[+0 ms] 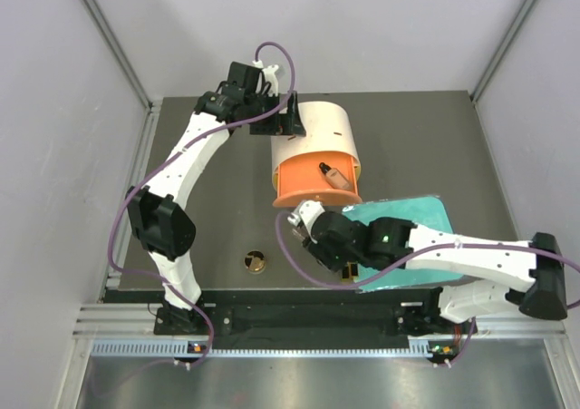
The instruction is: Organize the makeup
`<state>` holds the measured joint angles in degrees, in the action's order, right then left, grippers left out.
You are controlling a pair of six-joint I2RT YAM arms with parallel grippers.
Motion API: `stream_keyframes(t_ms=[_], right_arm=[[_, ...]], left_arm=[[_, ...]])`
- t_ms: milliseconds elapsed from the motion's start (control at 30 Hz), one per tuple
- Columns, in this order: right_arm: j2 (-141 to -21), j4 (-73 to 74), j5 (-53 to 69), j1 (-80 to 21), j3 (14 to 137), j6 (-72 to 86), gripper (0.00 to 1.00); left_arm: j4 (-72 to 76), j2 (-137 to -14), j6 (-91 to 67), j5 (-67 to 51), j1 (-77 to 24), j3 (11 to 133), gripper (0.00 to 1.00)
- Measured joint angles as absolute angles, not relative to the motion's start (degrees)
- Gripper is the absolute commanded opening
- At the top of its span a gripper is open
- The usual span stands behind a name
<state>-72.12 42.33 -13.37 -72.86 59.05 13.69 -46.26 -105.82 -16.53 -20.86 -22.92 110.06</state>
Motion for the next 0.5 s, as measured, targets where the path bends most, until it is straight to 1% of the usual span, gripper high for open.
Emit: stream_keyframes(t_ms=[133, 333, 400, 500], right_arm=[[-70.48, 43.94, -16.08, -72.88, 67.83, 12.01, 0.00], [-73.03, 44.34, -19.92, -71.83, 84.25, 7.94, 0.00], [-74.43, 44.10, -21.63, -71.26, 87.94, 6.66, 0.00], [-76.14, 44.18, -24.49, -70.02, 90.11, 4.64, 0.00]], left_arm=[[-46.06, -105.82, -16.56, -20.47, -23.03, 110.06, 0.99], [-45.80, -105.82, -16.58, -20.03, -23.09, 110.06, 0.99], [-45.67, -105.82, -16.58, -19.99, -23.14, 110.04, 0.99], [-45.54, -105.82, -16.58, -19.81, -23.24, 110.04, 0.99]])
